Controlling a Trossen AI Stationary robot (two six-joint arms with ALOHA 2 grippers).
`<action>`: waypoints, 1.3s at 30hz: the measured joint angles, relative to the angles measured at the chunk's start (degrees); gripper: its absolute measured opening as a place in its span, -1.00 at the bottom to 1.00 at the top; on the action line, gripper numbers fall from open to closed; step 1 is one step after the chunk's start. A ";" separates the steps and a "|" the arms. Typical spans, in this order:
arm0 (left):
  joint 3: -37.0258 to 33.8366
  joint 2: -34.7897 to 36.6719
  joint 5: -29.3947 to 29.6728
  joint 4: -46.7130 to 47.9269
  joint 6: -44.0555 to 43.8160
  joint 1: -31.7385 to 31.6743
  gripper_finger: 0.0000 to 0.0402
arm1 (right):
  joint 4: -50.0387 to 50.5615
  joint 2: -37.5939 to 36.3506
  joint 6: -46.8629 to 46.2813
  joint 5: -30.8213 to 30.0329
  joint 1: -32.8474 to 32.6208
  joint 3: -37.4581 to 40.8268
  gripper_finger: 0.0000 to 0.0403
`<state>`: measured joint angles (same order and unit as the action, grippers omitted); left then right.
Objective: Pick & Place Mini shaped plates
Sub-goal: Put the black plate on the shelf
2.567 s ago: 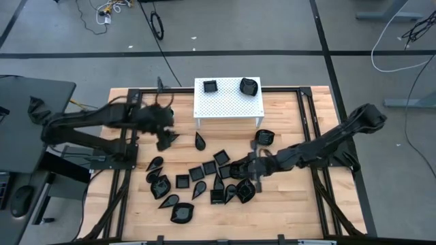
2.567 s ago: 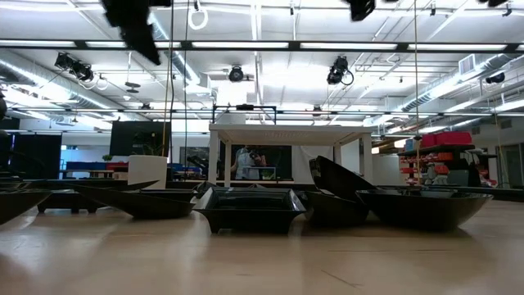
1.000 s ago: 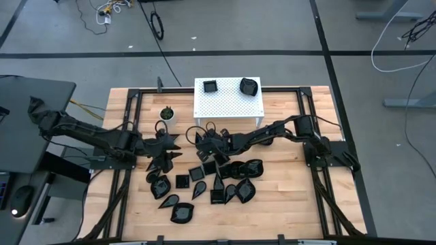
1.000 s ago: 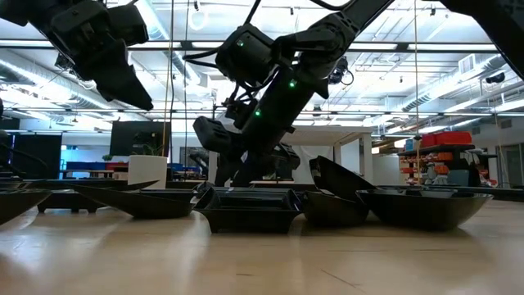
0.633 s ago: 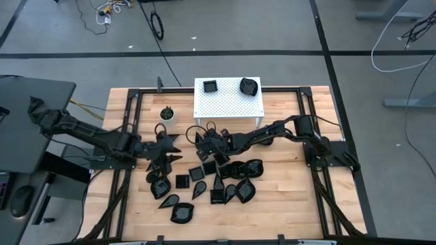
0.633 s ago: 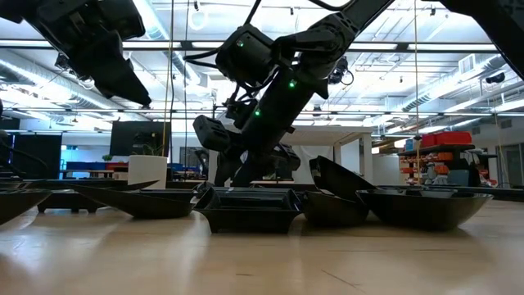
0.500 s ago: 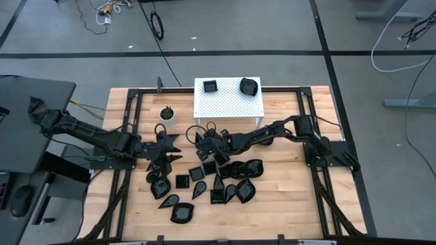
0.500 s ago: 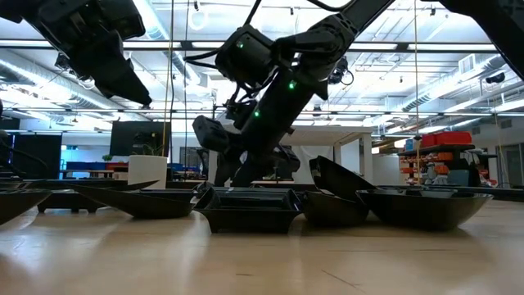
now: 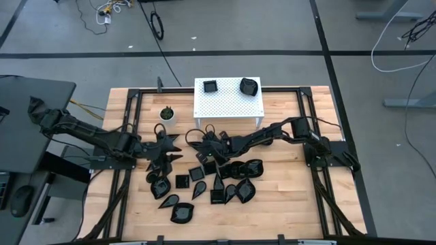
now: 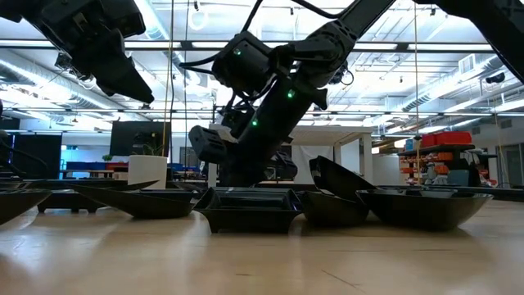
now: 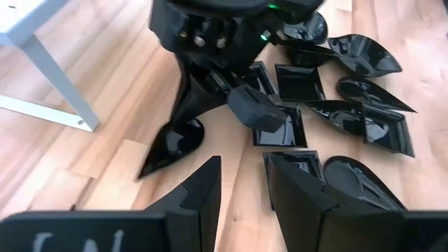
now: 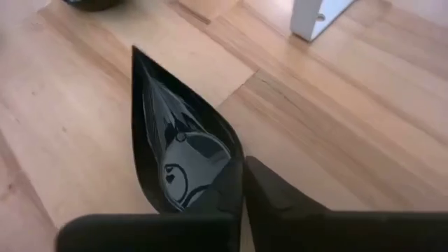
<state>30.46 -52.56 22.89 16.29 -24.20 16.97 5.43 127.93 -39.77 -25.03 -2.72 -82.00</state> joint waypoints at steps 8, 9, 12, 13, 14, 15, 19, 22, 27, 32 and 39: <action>0.00 0.00 0.24 -0.06 -0.03 -0.02 -0.38 | 0.03 -0.85 3.14 0.14 -0.70 0.04 -0.98; 0.00 0.00 0.25 -0.04 -0.13 -0.02 -0.38 | 0.59 -1.23 3.63 0.18 -1.00 0.11 -0.98; 0.00 0.00 0.25 -0.12 -0.24 -0.02 -0.38 | 1.85 -2.62 4.46 1.03 -1.93 0.11 -0.99; 0.00 0.00 0.32 -0.21 -0.24 -0.02 -0.38 | 2.03 -3.10 4.67 1.70 -2.26 0.11 -0.99; 0.00 0.00 0.42 -0.25 -0.24 -0.02 -0.38 | 2.30 -3.76 4.66 2.56 -2.50 0.11 -0.99; 0.00 0.00 0.45 -0.26 -0.24 -0.02 -0.38 | 3.75 -4.63 4.65 2.85 -2.80 0.11 -0.99; 0.00 0.00 0.49 -0.30 -0.24 -0.02 -0.38 | 7.79 -8.24 4.44 1.94 -4.30 0.11 -0.99; 0.00 0.00 0.52 -0.34 -0.24 -0.02 -0.38 | 10.48 -12.53 4.62 0.51 -5.59 0.11 -1.00; 0.00 0.00 1.14 -0.39 -0.64 -0.02 -0.38 | 21.08 -21.55 1.27 -8.37 -7.41 0.11 -1.00; 0.00 0.00 2.20 -0.70 -0.68 -0.02 -0.38 | 36.82 -29.50 -10.27 -19.37 -4.38 0.09 -1.00; 0.02 0.00 3.02 -3.20 -1.79 -0.01 -0.38 | 41.69 -30.30 -19.12 -25.52 4.01 0.04 -1.00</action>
<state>30.48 -52.56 25.90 13.09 -25.99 16.96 47.13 97.63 -58.90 -50.54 1.29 -81.95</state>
